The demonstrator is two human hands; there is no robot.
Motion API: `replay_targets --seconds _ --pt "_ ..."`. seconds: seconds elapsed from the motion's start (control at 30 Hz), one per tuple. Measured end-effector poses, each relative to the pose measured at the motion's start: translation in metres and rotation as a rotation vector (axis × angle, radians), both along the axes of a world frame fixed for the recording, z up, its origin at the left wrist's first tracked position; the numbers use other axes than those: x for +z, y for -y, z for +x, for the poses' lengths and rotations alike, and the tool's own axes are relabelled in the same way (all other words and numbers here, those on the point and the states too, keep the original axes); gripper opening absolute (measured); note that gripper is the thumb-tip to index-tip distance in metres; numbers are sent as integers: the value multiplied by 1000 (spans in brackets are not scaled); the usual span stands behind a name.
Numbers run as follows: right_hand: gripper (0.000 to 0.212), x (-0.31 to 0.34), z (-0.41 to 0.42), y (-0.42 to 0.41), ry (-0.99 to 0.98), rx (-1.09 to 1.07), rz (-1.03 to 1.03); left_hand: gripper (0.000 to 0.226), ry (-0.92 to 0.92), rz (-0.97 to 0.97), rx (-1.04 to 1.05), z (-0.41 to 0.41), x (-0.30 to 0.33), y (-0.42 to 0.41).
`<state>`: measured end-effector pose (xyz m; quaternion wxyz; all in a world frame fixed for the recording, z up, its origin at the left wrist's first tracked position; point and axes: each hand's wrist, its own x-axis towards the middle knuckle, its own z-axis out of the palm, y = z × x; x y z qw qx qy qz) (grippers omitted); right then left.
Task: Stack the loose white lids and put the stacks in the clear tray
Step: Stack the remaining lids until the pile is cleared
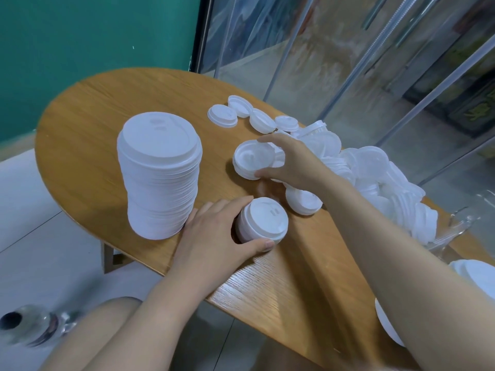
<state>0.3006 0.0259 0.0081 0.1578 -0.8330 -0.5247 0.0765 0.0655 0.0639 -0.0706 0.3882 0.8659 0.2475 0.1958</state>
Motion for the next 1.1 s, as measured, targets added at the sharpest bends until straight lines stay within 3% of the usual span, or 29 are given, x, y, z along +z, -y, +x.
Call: replay_targets --seconds 0.27,0.67,1.1 --pt "73 2 -23 42 -152 -49 265 80 9 16 10 0 -2 0" --pt "70 -8 -51 139 -263 -315 282 85 -6 15 -2 -1 2 1" --pt "82 -14 -59 148 -480 -346 391 89 -4 -3 -5 0 3 2"
